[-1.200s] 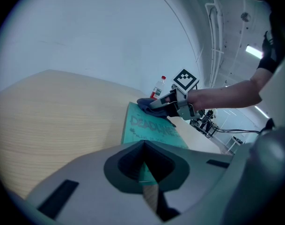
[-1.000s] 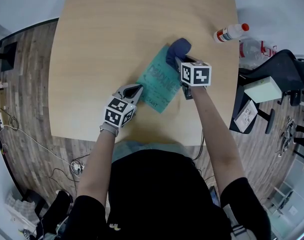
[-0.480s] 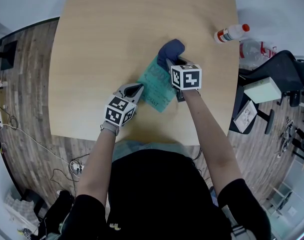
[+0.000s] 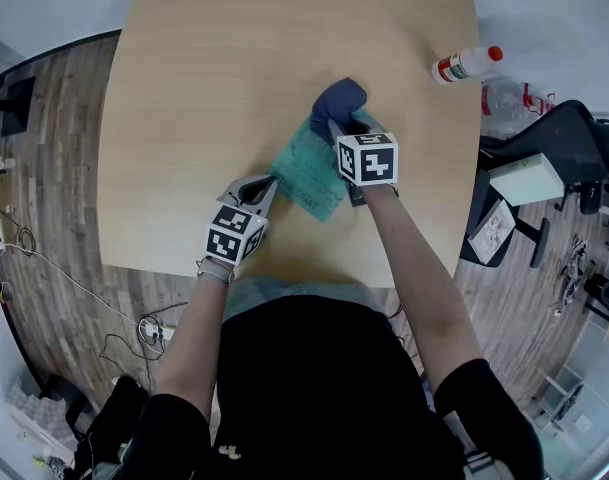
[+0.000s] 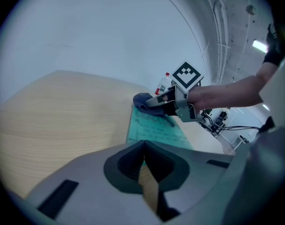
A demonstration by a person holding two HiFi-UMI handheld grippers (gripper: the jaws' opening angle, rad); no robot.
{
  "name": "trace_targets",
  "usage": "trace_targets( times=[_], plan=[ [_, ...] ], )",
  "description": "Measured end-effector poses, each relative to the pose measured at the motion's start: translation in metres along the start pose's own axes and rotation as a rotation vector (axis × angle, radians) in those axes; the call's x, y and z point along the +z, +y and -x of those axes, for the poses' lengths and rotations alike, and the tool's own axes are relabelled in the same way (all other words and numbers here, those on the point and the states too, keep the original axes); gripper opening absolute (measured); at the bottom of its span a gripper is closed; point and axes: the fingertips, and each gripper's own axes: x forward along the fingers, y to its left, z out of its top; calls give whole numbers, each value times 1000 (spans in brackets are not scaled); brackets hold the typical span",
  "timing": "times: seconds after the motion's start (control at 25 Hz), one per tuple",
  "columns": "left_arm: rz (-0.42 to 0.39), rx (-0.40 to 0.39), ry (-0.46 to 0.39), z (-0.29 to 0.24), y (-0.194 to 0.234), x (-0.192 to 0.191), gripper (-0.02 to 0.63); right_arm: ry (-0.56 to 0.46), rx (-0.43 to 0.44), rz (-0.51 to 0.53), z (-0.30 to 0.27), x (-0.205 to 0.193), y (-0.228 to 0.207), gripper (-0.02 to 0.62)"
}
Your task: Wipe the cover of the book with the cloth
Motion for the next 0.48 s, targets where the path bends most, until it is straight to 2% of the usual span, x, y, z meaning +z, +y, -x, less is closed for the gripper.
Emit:
trace_targets(
  times=[0.24,0.48],
  plan=[
    [34,11,-15,8,-3,-12,21,-1,3,5,2,-5,9,112],
    [23,19,20,16,-6,-30,21,-5,1,12,5,-11,16,112]
  ],
)
